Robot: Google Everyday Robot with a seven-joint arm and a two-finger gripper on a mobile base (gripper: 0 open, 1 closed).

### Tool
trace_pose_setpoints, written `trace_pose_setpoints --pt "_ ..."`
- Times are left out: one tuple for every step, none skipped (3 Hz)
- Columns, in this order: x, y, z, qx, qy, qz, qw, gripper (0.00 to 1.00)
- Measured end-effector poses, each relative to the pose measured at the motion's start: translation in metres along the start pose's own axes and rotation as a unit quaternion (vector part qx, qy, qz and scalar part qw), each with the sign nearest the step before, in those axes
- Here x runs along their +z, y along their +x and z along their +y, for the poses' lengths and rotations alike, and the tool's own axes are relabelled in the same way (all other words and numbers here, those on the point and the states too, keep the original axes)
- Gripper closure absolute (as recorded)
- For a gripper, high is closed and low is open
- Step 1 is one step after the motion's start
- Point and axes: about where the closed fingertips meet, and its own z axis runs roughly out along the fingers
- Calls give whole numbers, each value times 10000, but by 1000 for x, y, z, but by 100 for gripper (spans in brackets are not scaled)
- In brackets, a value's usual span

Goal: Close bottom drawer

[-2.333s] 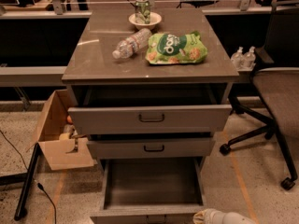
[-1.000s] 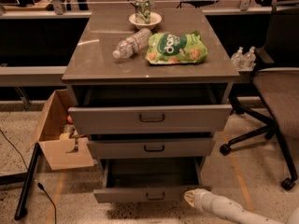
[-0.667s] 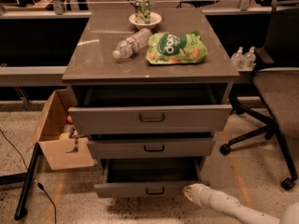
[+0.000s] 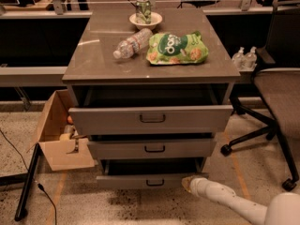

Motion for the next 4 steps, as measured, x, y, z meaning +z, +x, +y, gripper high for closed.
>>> trace_pose_setpoints --pt "18 1 -15 -144 -25 34 9999 100" --pt "34 1 -28 -258 -66 71 9996 100" --pt "48 2 -37 -325 -99 107 9994 100" --pt "55 4 -43 -341 -130 131 9992 100"
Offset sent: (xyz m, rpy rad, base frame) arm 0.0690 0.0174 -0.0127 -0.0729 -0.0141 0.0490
